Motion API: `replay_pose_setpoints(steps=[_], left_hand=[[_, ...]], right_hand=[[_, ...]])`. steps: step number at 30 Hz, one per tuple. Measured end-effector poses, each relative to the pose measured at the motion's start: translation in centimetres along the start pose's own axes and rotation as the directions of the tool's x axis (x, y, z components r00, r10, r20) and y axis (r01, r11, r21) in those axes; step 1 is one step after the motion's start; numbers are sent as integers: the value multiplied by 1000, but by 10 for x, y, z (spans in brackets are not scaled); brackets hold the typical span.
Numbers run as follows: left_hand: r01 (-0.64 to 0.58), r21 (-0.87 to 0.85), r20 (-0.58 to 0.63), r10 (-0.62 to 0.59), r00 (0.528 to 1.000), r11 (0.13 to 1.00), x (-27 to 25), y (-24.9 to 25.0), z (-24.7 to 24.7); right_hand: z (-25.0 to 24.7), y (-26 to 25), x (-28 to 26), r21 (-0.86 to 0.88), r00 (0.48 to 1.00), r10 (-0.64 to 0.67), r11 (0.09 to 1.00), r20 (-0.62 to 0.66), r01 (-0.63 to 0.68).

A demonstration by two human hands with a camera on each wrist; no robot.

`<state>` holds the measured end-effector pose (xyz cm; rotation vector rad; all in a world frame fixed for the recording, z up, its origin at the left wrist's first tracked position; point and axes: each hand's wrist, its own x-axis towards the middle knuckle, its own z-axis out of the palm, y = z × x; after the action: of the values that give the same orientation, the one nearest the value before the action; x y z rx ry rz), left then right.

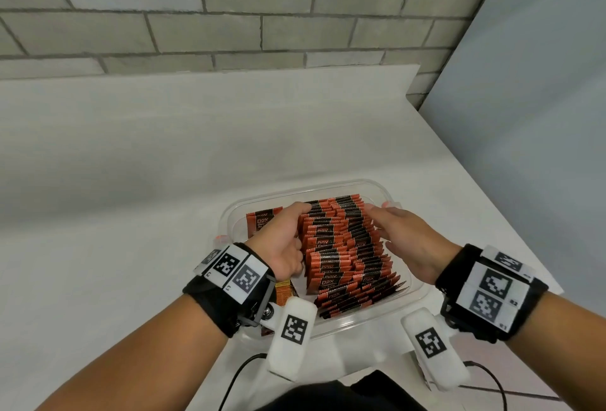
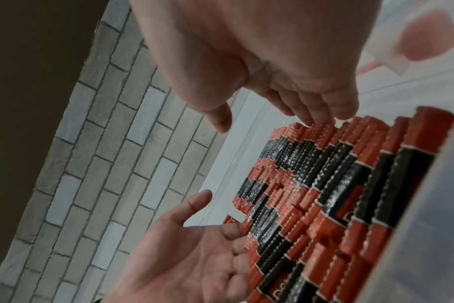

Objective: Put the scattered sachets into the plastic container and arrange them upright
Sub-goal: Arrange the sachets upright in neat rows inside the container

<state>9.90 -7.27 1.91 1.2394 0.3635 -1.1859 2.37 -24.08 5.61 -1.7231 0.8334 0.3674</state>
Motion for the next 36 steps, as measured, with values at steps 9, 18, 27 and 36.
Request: replay_pose_setpoints(steps=[9,18,27,36], left_hand=[[7,30,-60,-5,998,1000,-16,3,0],[36,33,-6,-35,999,999,-5,-1,0],[7,36,11,-8,1000,999,-7,1,5],[-27,4,-14,27,1000,1000,-7,8,2]], right_hand=[[2,-6,5,48,1000,8,999,12,-9],[3,-3,15,115,997,6,993,73,-14],[5,-2,25,124,996,33,991,83,-43],[8,-11,23,110,997,26,993,74,-34]])
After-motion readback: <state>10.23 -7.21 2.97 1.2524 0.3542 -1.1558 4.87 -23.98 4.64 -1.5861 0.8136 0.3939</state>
